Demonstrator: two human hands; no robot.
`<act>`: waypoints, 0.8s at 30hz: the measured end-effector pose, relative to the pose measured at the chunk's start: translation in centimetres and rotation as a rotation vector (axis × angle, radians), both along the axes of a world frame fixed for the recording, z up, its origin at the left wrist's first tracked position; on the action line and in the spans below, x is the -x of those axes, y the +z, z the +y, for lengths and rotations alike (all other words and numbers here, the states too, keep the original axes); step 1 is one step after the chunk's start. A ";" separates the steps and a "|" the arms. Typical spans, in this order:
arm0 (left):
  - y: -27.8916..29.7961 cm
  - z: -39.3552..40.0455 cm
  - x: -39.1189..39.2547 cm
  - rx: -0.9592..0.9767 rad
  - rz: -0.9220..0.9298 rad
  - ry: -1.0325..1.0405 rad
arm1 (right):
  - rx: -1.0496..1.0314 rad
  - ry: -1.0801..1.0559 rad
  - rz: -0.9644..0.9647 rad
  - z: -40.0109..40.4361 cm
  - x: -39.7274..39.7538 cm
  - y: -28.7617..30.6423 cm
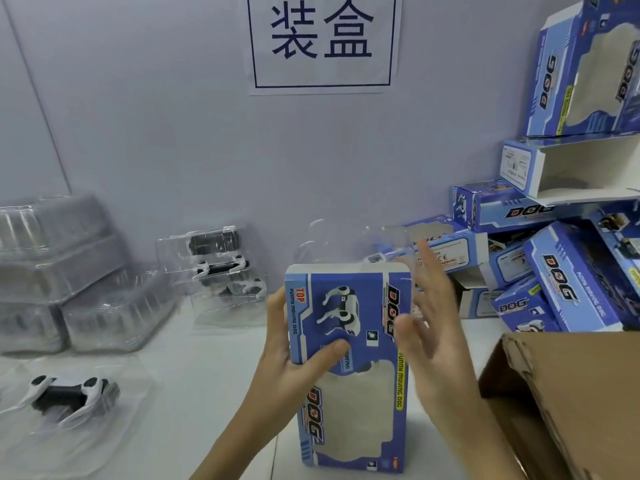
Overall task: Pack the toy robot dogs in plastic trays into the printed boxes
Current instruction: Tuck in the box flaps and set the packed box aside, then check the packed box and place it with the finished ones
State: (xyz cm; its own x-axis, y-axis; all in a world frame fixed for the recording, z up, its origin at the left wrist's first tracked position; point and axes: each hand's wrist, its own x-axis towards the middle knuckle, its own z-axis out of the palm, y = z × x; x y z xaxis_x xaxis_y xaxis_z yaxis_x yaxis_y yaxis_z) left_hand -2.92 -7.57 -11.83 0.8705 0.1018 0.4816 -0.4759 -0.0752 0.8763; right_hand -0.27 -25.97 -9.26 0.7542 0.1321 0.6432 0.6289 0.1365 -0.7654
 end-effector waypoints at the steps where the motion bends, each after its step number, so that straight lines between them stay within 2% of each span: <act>1: 0.0 -0.2 0.0 0.009 -0.011 0.008 | 0.043 -0.037 -0.037 0.3 0.1 -0.6; 11: -0.2 -0.2 -0.1 0.066 -0.016 0.011 | -0.019 -0.119 0.055 1.6 0.2 -2.6; 21: -1.0 -0.2 0.1 0.038 0.067 -0.004 | 0.133 -0.133 0.090 1.1 0.3 -2.2; 24: -0.7 -0.2 0.3 0.041 0.041 0.018 | 0.132 -0.135 0.109 1.0 0.3 -2.3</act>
State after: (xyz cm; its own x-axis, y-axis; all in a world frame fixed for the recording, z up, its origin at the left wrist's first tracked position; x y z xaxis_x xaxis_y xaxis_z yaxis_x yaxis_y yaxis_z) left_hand -3.18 -7.76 -12.48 0.8873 0.1362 0.4406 -0.4383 -0.0474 0.8976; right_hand -0.59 -25.00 -11.51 0.8351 0.1022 0.5406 0.5470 -0.0492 -0.8357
